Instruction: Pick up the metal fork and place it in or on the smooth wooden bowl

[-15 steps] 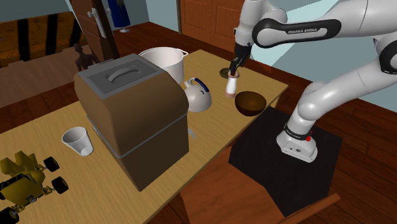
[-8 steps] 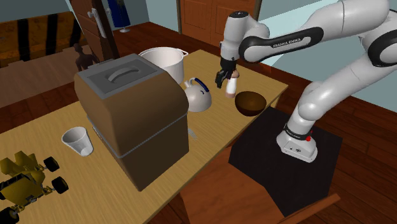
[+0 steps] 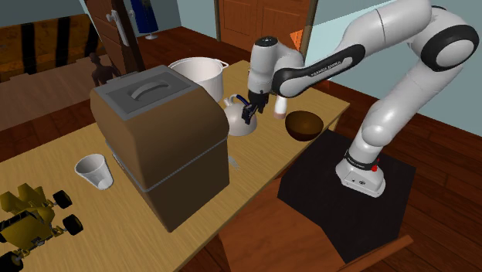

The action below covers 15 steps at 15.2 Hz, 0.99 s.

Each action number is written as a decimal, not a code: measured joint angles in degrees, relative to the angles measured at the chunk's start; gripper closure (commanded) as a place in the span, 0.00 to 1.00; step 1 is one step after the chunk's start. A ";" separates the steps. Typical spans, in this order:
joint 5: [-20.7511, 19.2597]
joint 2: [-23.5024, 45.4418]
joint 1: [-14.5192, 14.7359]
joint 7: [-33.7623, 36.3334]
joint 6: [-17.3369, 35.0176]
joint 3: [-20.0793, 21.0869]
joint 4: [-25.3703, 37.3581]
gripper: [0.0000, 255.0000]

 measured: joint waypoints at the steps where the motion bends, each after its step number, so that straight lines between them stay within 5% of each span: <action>1: -1.12 2.48 -0.20 1.67 1.01 0.88 1.28 0.00; 8: -10.73 17.90 1.41 14.91 5.01 5.31 10.26 0.00; 15: -20.27 32.20 7.09 25.42 5.78 4.50 20.95 0.00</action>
